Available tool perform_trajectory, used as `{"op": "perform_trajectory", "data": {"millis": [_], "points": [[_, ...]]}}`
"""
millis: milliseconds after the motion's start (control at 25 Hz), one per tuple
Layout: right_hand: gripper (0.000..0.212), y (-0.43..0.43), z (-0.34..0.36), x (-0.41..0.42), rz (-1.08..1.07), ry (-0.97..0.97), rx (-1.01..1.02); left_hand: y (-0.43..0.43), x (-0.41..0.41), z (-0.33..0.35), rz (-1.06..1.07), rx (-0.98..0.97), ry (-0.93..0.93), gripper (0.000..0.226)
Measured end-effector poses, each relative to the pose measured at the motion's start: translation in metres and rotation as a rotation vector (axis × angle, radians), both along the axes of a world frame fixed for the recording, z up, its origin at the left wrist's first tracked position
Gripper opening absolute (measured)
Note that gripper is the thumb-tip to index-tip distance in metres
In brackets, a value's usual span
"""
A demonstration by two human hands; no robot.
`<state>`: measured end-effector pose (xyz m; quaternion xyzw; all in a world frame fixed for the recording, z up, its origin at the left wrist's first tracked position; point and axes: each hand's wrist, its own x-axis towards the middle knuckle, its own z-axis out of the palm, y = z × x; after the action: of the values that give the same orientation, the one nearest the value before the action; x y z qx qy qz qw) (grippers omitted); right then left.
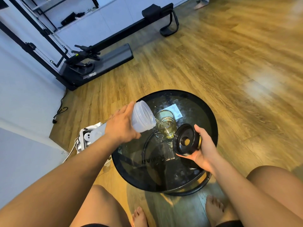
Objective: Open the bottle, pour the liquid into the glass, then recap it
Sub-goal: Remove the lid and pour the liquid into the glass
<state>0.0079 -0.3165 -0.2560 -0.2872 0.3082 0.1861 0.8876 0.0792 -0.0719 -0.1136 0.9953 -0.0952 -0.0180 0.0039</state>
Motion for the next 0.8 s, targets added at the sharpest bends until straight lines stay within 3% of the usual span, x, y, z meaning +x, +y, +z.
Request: {"op": "perform_trajectory", "data": {"millis": [240, 800], "points": [[0.069, 0.0009, -0.0042, 0.0004, 0.012, -0.014, 0.002, -0.0001, 0.0002, 0.001, -0.008, 0.016, -0.009, 0.124], [0.067, -0.0001, -0.0052, 0.0019, 0.026, -0.028, 0.018, 0.0017, 0.0037, 0.0005, -0.008, 0.001, -0.021, 0.123]]}}
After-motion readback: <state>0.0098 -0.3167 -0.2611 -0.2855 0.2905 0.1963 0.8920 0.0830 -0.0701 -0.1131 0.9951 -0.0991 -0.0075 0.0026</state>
